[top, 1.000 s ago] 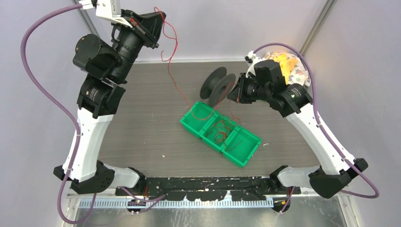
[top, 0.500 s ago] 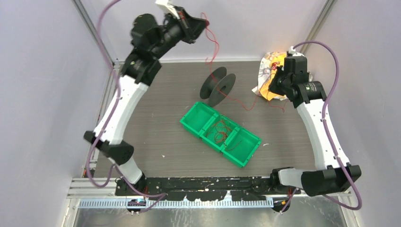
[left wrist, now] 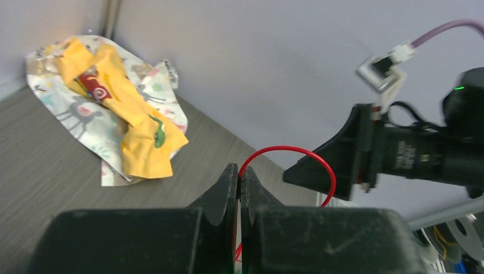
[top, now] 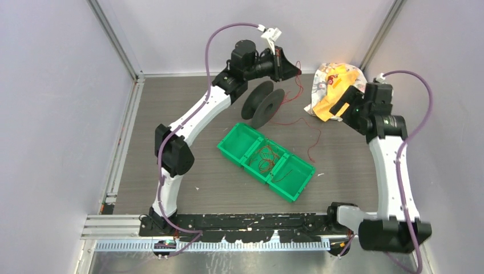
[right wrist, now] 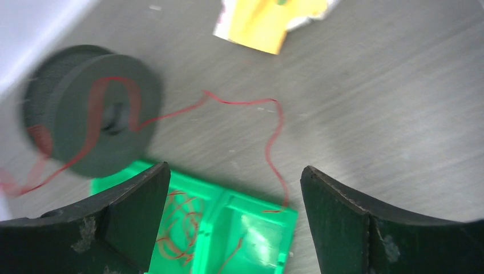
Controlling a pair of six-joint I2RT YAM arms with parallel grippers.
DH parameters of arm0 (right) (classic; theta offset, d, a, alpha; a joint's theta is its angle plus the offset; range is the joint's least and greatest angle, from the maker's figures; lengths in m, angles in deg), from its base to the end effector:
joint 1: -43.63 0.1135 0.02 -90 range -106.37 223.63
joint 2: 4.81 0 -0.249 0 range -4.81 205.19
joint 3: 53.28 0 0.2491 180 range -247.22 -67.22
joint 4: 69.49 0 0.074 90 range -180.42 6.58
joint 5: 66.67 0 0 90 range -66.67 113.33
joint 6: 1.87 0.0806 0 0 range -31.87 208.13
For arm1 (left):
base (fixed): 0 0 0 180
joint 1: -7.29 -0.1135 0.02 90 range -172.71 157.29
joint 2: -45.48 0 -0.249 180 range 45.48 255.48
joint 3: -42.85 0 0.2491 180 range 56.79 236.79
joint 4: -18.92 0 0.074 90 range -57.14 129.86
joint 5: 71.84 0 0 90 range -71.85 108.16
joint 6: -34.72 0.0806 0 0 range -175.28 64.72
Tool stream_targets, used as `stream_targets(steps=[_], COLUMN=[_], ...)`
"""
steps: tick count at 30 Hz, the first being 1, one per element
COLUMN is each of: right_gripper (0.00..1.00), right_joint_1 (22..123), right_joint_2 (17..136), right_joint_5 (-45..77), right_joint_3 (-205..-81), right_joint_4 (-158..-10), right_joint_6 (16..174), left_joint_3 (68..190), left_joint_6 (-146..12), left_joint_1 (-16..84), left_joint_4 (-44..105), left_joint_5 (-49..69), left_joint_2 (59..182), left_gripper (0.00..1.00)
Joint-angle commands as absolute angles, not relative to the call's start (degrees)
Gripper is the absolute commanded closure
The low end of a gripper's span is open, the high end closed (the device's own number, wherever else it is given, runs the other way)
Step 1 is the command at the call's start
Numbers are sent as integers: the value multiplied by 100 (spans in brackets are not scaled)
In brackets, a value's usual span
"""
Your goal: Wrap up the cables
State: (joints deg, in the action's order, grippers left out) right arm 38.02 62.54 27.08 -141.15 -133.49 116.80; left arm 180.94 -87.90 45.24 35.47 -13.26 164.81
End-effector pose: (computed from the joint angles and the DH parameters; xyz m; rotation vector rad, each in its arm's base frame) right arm 0.2677 -0.0316 0.3244 0.7182 2.2176 0.1255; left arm 0.3846 -0.3532 0.4162 0.5567 1.6204 -1.3649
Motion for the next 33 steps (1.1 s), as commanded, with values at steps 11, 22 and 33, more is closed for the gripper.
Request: stream_targets(steps=[11, 22, 33], right_gripper=[17, 33, 44], right_joint_1=[4774, 5776, 5796], right_joint_2=[5945, 6304, 6217], right_joint_5=[-341, 279, 847], right_joint_3=[-14660, -15487, -15641], right_joint_4=[-10921, -11141, -10881], right_joint_6=[11950, 11347, 11487], left_joint_3=[18389, 18186, 18043], left_joint_6=[-8485, -8085, -7927], left_joint_1=[4633, 4709, 4789], left_joint_4=[3527, 3975, 4076], left_joint_5=[-1694, -1254, -1089], left_joint_2=[16028, 15665, 15531], left_gripper=[100, 99, 100])
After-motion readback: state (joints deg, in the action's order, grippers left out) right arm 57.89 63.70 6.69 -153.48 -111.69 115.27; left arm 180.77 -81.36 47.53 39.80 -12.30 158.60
